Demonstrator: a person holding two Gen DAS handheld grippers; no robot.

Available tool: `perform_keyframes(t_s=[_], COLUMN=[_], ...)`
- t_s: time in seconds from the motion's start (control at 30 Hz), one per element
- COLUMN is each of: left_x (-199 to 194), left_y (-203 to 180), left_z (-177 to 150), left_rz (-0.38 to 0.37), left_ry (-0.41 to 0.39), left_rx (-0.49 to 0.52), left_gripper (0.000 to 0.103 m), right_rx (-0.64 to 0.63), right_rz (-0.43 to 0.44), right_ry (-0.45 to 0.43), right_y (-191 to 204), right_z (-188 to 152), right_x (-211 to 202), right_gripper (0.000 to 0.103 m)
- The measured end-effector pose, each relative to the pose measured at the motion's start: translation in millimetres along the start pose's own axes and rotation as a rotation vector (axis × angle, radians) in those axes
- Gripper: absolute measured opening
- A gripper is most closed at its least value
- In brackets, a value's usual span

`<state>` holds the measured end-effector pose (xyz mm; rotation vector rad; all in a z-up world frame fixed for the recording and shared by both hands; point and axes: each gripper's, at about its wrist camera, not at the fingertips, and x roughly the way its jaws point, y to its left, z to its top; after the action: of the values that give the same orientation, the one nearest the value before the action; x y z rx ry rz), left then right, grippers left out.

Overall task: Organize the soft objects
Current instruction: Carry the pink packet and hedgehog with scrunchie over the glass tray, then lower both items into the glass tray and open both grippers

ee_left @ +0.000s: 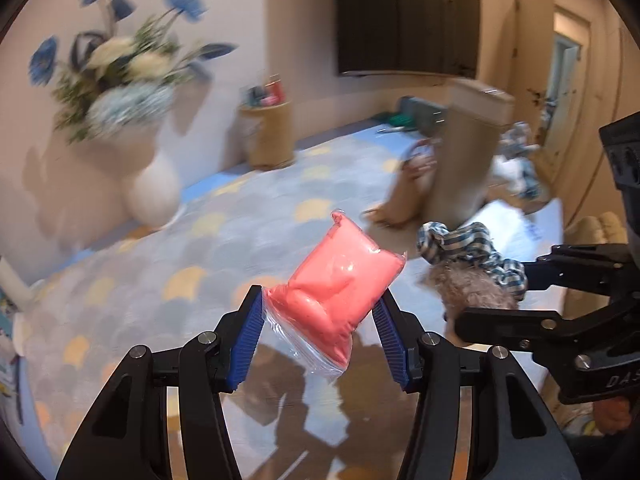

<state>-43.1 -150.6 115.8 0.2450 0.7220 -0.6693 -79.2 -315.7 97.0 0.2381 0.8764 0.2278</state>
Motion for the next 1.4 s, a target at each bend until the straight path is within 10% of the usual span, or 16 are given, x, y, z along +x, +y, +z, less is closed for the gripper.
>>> perform_keyframes(t_s=[0.5,1.3,1.4], left_x=[12.5,146.1,152.0], left_y=[-172.0,-259.4,-263.5], left_z=[73.6,161.1,160.8], left_rz=[-0.242,-0.112,-0.090], left_ry=[-0.021,0.049,0.027], left_rx=[0.144,0.091,0.113], left_gripper=[0.052,0.052,0.066], right_rx=[0.220,0.425,0.460], right_rz=[-0.197,-0.339,-0.317], right_ry=[-0.169,-0.223,-0.248], right_y=[-149.8,-322.5,-332.0], right_z=[-21.3,37.0,38.9], right_x=[-141.7,-155.7,-154.3], right_gripper=[0.052,0.058,0.067])
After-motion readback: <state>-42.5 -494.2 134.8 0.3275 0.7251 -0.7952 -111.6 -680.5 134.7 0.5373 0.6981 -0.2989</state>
